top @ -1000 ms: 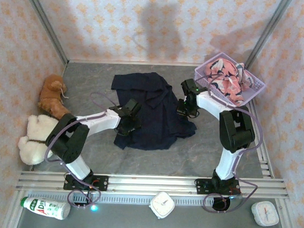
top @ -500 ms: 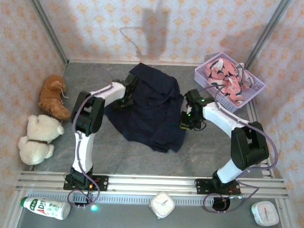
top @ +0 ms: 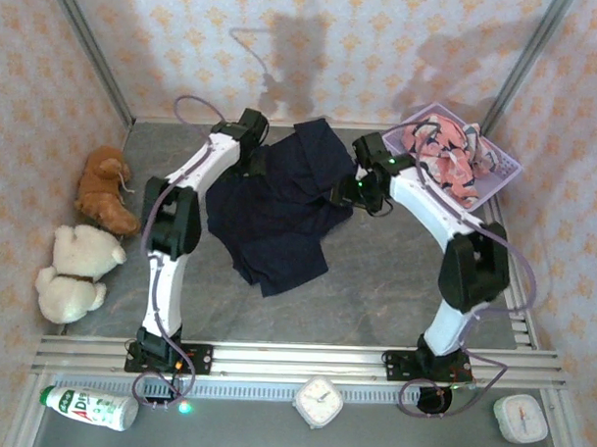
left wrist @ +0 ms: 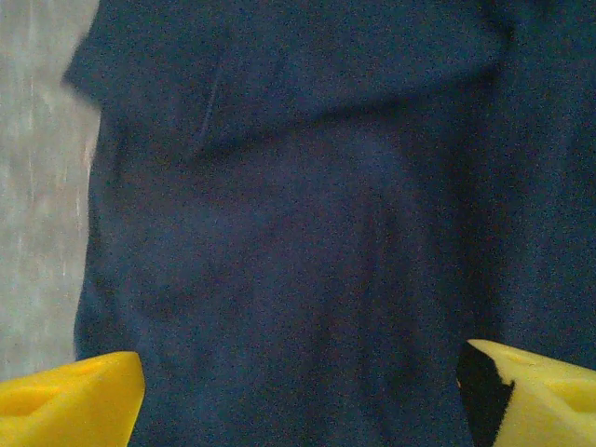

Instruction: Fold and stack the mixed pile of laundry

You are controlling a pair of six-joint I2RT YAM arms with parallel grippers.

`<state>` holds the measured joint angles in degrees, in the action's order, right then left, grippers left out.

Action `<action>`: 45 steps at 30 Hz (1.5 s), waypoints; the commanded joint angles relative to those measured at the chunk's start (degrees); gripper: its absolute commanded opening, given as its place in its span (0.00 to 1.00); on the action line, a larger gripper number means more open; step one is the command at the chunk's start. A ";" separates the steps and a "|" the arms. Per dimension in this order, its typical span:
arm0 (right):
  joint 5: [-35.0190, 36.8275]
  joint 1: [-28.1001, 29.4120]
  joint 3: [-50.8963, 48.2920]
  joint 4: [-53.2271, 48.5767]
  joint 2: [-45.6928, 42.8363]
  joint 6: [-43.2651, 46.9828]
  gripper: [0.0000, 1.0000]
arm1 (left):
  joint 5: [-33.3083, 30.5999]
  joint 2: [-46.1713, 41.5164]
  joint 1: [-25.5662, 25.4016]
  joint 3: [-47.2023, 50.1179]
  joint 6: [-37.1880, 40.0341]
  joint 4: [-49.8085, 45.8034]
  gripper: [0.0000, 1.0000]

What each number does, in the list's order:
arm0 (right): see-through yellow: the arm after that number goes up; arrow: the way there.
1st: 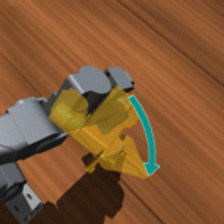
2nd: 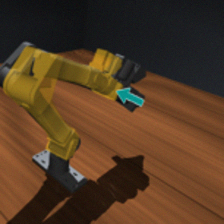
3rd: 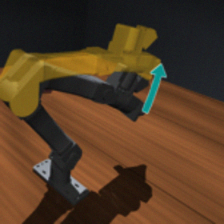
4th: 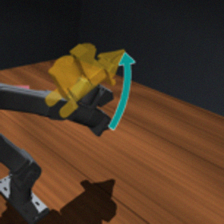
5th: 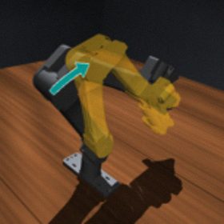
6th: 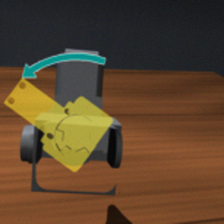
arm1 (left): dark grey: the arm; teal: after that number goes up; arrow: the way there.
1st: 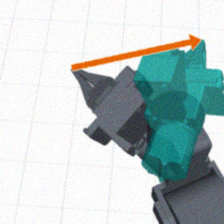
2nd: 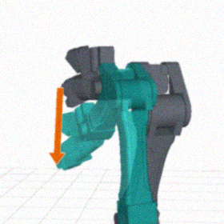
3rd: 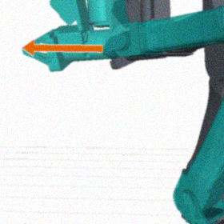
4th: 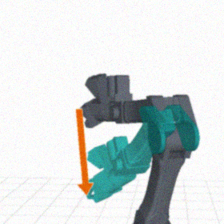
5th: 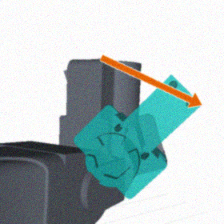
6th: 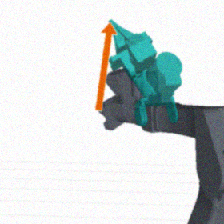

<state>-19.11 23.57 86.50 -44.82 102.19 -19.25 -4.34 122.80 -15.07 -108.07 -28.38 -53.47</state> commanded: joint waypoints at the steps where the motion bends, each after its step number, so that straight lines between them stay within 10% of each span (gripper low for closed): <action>1: 5.36 0.37 5.64 5.17 8.74 -2.60 0.63 | 11.17 -11.41 -1.94 16.18 -9.89 8.52 0.88; 15: 14.81 -0.51 34.83 3.08 36.22 -15.52 0.60 | 7.93 -18.63 -9.24 44.16 -28.27 22.38 0.82; 18: 15.00 -1.63 37.32 2.92 37.42 -17.23 0.23 | 5.28 -17.24 -8.87 45.98 -26.94 20.64 0.80; 20: 14.12 -2.67 37.02 2.79 35.83 -18.27 0.00 | 3.80 -16.18 -7.81 46.58 -25.68 19.42 0.79; 31: 9.92 -9.32 4.81 6.06 7.89 -17.91 0.00 | -1.84 -9.41 1.61 36.91 -15.04 11.63 0.77; 38: 12.18 -13.98 -15.31 6.99 -1.68 -20.09 0.02 | -6.96 -6.86 2.81 24.58 -8.94 5.00 0.79; 41: 13.14 -14.08 -21.58 5.67 -4.66 -21.41 0.45 | -7.44 -6.46 4.06 22.05 -7.13 3.77 0.80; 45: 13.75 -12.34 -29.96 9.67 -14.29 -18.27 0.69 | -4.54 -7.13 4.31 21.44 -5.94 3.53 0.83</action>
<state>-8.49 9.74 59.16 -37.08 96.40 -38.89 -7.99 116.25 -11.07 -85.58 -36.82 -46.15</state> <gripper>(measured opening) 0.660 0.826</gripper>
